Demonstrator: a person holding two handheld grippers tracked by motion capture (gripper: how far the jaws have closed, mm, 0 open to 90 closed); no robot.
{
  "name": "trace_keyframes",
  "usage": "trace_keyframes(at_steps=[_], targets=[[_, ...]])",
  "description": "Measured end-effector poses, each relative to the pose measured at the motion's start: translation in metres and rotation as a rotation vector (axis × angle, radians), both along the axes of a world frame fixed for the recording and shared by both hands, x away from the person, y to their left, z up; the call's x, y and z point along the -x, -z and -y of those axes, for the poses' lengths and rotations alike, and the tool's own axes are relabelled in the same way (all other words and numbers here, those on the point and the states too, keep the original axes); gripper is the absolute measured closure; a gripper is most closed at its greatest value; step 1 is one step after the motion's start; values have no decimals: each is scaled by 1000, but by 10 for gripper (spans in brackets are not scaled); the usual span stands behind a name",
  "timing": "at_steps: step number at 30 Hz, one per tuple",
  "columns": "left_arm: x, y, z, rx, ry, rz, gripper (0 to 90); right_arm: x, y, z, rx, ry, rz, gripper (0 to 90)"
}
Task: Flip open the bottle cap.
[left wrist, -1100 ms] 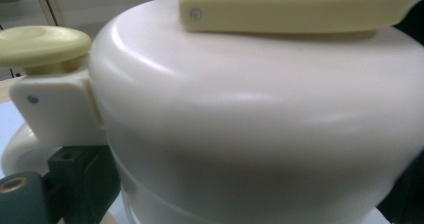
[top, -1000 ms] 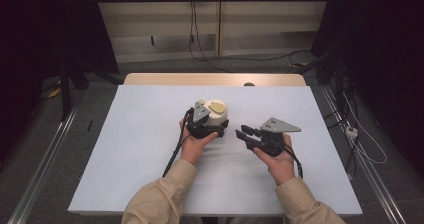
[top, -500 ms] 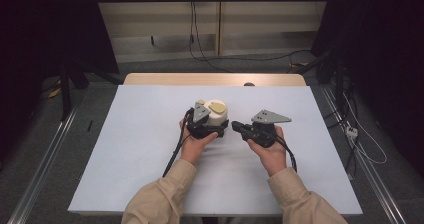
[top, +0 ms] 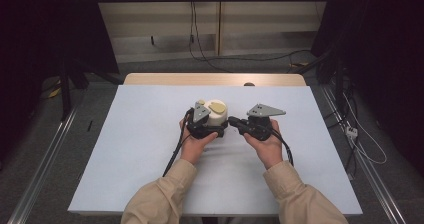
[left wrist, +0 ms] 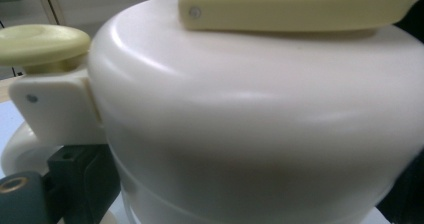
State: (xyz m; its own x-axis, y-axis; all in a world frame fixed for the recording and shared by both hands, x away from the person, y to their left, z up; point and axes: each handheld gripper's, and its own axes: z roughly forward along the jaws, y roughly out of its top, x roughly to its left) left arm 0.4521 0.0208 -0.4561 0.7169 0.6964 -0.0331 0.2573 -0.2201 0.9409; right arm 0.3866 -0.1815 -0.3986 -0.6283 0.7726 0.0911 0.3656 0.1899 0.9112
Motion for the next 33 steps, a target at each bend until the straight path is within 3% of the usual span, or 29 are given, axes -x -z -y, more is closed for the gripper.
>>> trace_keyframes(at_steps=[33], targets=[[1, 0, 1, -5, -6, 0, 51, -21, -7, -10, 40, -7, 9, 900]])
